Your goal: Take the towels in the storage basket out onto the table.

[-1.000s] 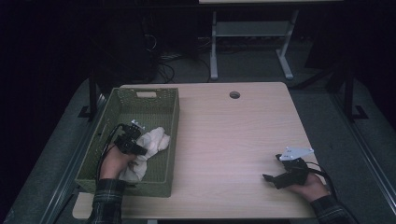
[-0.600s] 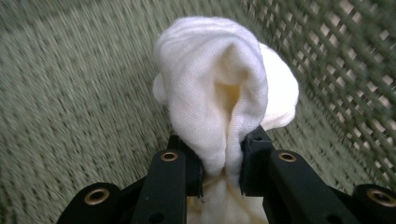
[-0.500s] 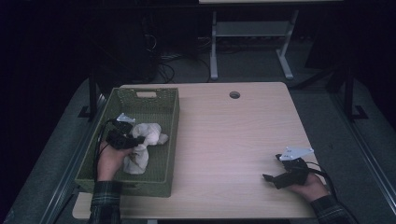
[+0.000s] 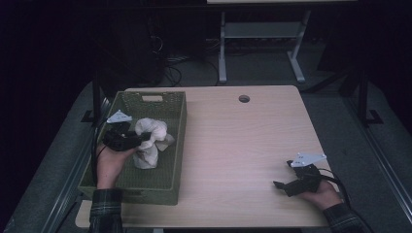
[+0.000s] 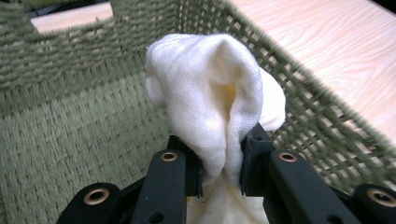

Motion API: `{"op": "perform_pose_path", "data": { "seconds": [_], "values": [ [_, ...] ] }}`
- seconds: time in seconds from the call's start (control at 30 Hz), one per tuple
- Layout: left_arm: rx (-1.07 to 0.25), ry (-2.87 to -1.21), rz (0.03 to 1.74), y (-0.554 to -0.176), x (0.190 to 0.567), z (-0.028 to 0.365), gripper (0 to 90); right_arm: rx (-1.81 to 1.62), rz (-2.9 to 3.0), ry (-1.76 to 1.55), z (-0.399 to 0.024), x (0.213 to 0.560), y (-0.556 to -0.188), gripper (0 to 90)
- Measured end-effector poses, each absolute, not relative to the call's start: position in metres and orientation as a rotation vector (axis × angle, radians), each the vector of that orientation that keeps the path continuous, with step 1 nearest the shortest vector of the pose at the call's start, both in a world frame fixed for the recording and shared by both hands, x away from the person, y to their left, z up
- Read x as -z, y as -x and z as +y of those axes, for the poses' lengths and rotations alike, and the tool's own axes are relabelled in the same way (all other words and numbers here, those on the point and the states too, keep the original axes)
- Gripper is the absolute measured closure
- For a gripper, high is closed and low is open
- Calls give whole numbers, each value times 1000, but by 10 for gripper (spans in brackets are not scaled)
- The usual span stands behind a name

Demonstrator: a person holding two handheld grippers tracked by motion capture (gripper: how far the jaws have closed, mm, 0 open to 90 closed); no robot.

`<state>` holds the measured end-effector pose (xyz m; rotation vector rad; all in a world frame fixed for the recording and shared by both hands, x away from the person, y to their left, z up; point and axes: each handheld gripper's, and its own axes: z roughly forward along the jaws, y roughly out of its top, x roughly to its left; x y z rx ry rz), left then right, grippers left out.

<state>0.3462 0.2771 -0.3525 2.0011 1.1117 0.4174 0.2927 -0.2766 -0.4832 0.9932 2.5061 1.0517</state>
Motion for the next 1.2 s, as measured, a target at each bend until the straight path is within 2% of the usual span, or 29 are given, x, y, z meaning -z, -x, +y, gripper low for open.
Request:
{"op": "perform_pose_path", "data": {
  "seconds": [0.57,1.2],
  "values": [
    [-354,-1886,1003,-335,318,273,744,-1052,2506,-993,-277,483,-293,22],
    [-304,-1836,841,-334,282,235,748,-1055,2505,-994,-277,483,-293,22]
  ]
}}
